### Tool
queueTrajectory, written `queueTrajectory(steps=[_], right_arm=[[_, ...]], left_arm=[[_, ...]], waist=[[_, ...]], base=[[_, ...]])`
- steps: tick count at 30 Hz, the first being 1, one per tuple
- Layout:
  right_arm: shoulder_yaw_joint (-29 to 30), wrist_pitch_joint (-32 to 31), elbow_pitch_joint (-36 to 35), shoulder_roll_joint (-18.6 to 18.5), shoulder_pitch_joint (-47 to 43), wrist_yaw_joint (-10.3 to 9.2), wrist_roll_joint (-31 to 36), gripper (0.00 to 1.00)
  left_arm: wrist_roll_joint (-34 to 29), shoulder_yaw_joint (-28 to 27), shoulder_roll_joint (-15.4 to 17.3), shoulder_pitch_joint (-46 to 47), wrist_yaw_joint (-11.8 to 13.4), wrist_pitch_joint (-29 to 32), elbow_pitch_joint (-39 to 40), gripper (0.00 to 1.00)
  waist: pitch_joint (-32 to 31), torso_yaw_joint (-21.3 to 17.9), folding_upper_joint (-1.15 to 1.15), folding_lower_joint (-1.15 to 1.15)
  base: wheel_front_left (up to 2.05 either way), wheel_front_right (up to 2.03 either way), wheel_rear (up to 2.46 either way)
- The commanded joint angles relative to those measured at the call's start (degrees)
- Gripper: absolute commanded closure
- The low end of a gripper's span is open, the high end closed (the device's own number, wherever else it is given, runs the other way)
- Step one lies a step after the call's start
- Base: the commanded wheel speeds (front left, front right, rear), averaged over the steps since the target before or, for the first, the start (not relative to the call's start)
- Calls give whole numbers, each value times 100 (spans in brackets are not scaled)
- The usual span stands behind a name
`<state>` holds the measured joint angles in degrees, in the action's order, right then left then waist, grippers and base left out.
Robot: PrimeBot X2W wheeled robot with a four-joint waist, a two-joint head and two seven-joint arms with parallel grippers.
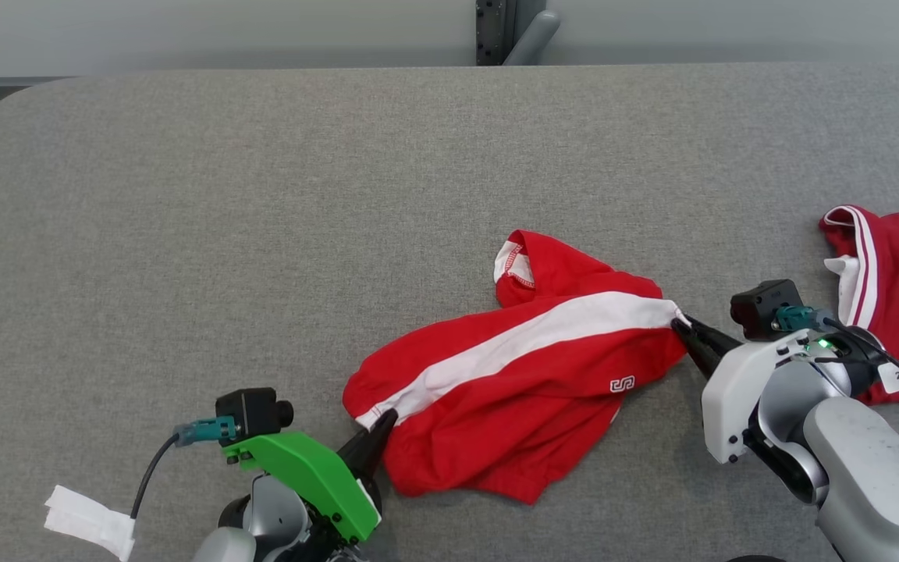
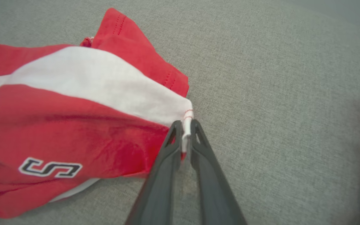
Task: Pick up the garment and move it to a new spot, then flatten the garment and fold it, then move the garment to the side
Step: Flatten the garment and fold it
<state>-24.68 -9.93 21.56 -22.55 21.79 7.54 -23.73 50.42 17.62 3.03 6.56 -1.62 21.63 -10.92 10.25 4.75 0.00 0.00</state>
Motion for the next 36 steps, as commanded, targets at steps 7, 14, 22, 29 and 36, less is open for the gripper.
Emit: queueTrajectory(steps=[7,14,22,29,36], right_arm=[[-82,99,-114,-98,90,-11,-297,100],[321,277,-703,-381,-133,-11,-753,100],[1576,288,-2015,-721,-541,-11,-1668,100],[2227,-297,-2817,-701,170,-10,-2052,100],[2363,-543,-1877,-18,2674,-10,-1052,100]], left_arm=[[113,-57,53,132,-117,-90,44,100],[248,-228,253,51,-152,5,808,100],[720,-435,521,162,14,612,2426,100],[1051,-732,867,1492,366,1446,3165,100],[364,-580,1062,4135,166,1615,1653,100]], waist=[[-51,-59,0,0],[-191,-124,0,0],[-247,-225,0,0],[300,-324,0,0],[1452,-350,0,0]], base=[[0,0,0],[0,0,0],[0,0,0],[0,0,0],[0,0,0]])
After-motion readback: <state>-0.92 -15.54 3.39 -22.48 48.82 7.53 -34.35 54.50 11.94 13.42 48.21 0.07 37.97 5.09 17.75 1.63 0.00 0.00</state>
